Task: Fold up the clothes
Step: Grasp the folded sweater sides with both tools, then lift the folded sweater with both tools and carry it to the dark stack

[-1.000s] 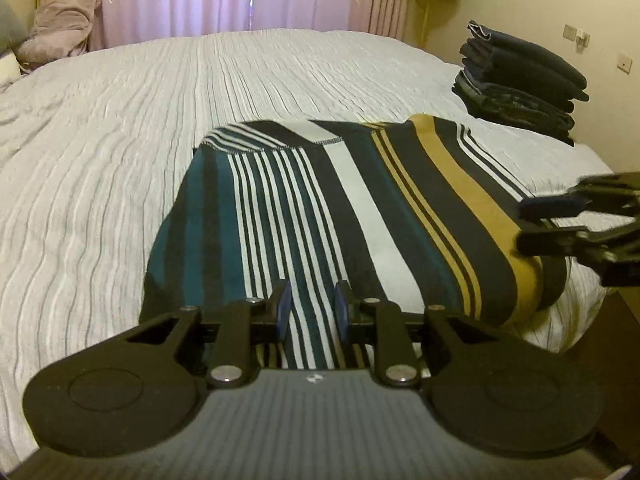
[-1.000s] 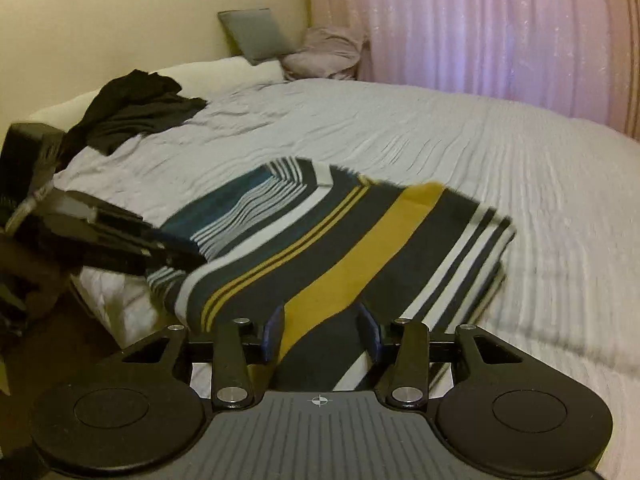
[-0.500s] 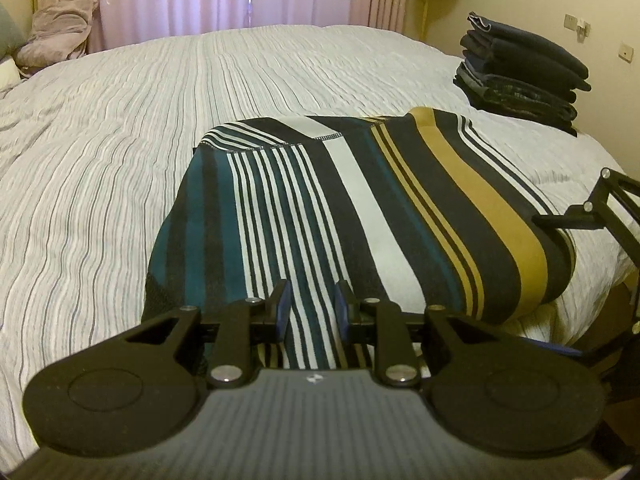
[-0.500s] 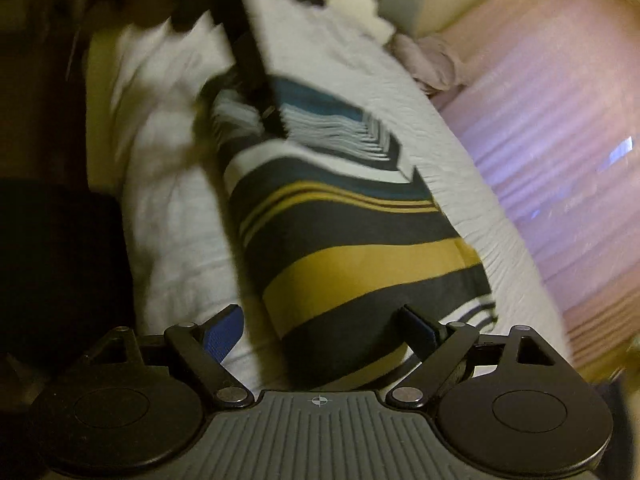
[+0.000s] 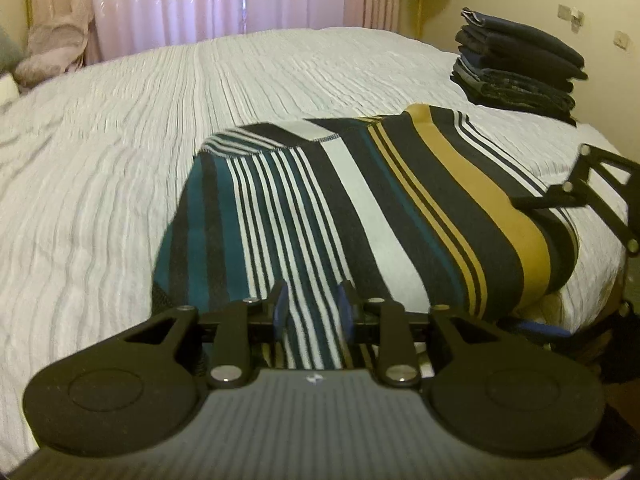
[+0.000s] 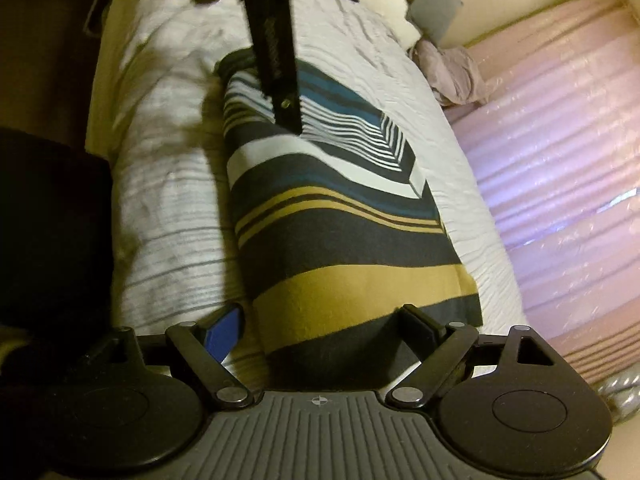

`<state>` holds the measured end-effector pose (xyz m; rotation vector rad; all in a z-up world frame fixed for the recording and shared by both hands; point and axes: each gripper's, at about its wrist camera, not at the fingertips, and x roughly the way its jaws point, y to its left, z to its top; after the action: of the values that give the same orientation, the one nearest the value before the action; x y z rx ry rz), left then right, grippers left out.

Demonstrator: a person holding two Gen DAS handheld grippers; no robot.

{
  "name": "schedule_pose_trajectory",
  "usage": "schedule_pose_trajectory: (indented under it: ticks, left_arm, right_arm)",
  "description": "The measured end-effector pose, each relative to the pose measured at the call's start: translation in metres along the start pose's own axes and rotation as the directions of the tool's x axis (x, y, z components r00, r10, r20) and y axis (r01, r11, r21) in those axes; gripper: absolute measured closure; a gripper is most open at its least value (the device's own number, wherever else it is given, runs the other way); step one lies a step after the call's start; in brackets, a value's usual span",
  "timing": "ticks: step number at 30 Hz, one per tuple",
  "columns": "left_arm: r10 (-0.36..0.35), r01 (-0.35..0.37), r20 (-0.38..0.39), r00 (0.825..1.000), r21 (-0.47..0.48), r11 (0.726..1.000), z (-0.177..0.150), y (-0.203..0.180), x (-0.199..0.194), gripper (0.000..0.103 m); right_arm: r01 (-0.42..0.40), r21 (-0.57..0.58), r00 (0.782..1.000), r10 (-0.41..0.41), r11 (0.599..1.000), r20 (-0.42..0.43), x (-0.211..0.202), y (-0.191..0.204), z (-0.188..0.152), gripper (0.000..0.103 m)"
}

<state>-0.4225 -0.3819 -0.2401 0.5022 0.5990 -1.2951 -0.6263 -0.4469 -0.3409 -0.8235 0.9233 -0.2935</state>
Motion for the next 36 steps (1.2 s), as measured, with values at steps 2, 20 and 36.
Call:
schedule_pose_trajectory:
  ticks: [2, 20, 36]
  left_arm:
    - [0.030, -0.032, 0.031, 0.999, 0.086, 0.996, -0.003, -0.003, -0.010, 0.045]
    - [0.218, -0.297, 0.227, 0.949, 0.873, 0.386, -0.061, -0.081, 0.022, 0.052]
    - [0.144, -0.196, 0.142, 0.979, 0.842, 0.503, -0.039, -0.069, 0.013, 0.081]
  right_arm:
    - [0.014, -0.043, 1.000, -0.014, 0.999, -0.009, 0.004, 0.002, -0.004, 0.017]
    - [0.020, 0.071, 0.998, -0.024, 0.997, 0.056, -0.012, -0.037, -0.011, 0.048]
    - [0.242, -0.130, 0.969, -0.246, 0.962, -0.012, 0.022, 0.023, 0.002, 0.030]
